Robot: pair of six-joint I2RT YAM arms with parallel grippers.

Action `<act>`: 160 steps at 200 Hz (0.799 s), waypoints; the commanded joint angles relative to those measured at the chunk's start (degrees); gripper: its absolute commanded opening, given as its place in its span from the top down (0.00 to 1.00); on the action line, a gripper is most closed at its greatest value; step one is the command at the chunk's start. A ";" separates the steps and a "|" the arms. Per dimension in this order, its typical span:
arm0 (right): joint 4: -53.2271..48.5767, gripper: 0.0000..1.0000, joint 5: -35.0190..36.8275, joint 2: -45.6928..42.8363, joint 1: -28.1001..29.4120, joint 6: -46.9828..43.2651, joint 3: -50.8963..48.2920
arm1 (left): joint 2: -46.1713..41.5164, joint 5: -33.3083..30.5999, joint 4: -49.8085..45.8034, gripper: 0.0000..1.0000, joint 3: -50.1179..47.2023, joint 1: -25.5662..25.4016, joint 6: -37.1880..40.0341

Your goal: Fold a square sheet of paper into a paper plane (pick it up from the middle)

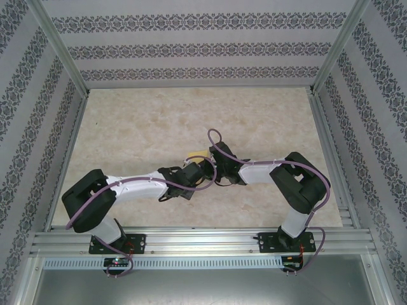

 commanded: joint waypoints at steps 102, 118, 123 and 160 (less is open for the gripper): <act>-1.04 0.85 -0.90 0.09 -0.25 0.11 2.04 | 3.30 -5.92 3.97 0.79 2.40 -2.92 -0.42; -1.16 0.86 -0.82 -0.01 -0.34 0.15 2.12 | 3.29 -6.19 3.95 0.79 2.41 -2.91 -0.48; -1.20 0.87 -0.83 -0.08 -0.34 0.15 2.20 | 3.28 -6.33 3.95 0.77 2.33 -2.92 -0.51; -1.26 0.92 -1.03 -0.22 -0.42 0.63 2.63 | 3.14 -7.44 4.37 0.71 1.68 -2.92 0.31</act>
